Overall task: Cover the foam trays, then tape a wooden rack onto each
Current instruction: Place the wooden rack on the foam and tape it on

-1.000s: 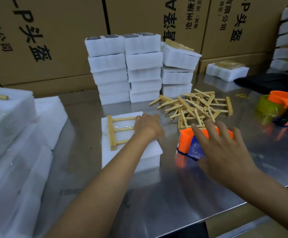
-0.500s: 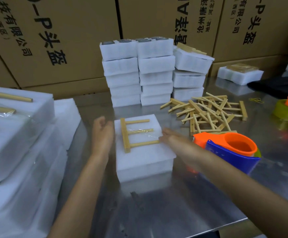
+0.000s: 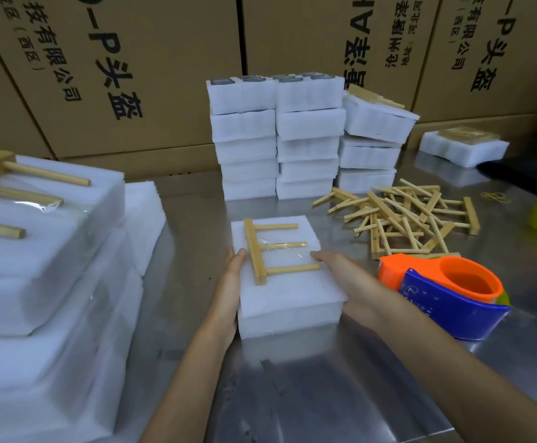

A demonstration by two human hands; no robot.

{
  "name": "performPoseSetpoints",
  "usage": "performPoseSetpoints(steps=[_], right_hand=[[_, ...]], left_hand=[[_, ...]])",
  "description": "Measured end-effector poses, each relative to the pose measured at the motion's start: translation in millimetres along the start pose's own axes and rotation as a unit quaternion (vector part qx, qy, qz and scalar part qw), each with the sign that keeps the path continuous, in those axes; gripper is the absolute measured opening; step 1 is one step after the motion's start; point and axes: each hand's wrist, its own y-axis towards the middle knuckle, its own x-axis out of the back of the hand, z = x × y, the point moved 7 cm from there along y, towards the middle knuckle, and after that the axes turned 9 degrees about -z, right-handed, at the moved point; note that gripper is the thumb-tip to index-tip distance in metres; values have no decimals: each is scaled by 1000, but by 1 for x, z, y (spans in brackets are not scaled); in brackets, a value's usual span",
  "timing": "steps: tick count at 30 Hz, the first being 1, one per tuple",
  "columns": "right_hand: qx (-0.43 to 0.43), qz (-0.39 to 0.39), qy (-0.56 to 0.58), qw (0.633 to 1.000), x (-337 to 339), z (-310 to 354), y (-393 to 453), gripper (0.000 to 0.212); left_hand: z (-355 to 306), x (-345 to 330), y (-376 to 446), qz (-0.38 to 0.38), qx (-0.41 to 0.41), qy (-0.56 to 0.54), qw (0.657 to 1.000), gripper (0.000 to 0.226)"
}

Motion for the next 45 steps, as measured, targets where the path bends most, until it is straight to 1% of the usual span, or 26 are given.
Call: performPoseSetpoints(steps=[1,3,5,7,9,11,13,14,16,17,18,20,22,25,26,27,30,33,36,39,41,43,45], right_hand=[[7,5,7,1000,-1,1,-2,31],[38,27,20,999,-3,6,-4,31],[77,63,36,994,-10,12,-10,31],[106,106,48,988,-17,21,-14,33],[121,136,58,982,-25,28,-15,35],[122,150,58,979,-33,30,-11,34],[119,138,49,982,-39,24,-4,34],[112,118,34,986,-40,19,2,39],[72,87,-1,994,-46,8,13,56],[45,95,-12,994,-55,4,16,61],[20,108,-13,994,-65,2,19,59],[-11,110,3,994,-85,5,29,48],[-32,89,50,994,-103,11,42,44],[-62,64,144,986,-128,15,62,45],[-73,61,176,980,-136,15,67,43],[-82,66,209,972,-145,15,71,41],[-93,128,288,945,-178,25,81,38],[-91,170,298,935,-210,47,93,34],[-70,178,307,932,-243,76,106,32],[-63,156,296,940,-270,95,133,34],[-72,119,279,950,-281,97,155,43],[-74,88,269,956,-290,95,177,48],[-78,70,274,956,-297,94,195,48]], left_hand=[[-2,0,0,6,-10,-6,1000,73],[-12,-2,1,16,-53,-18,998,61],[-27,-3,1,29,-111,-33,993,50],[-38,-5,-1,56,-139,-71,986,39],[-43,-2,-1,73,-120,-112,984,37],[-40,7,5,60,-87,-146,984,39],[-34,23,14,-7,-53,-188,981,48],[-34,31,19,-47,-43,-208,976,53],[-41,43,30,-107,-44,-216,970,59],[-46,48,37,-127,-47,-209,969,59],[-50,52,43,-134,-47,-198,970,58],[-54,54,53,-110,-33,-194,974,51],[-53,62,59,-98,-27,-223,970,46],[-51,87,74,-143,-57,-307,939,43],[-52,93,78,-153,-64,-329,930,39],[-51,96,81,-155,-66,-343,924,35],[-42,99,91,-152,-30,-351,924,45],[-36,101,101,-136,8,-371,918,47],[-38,102,115,-140,16,-402,905,48],[-42,98,133,-154,11,-389,908,49],[-45,96,145,-162,8,-374,913,48],[-46,98,155,-159,8,-371,915,44],[-46,99,162,-159,8,-369,916,39]])
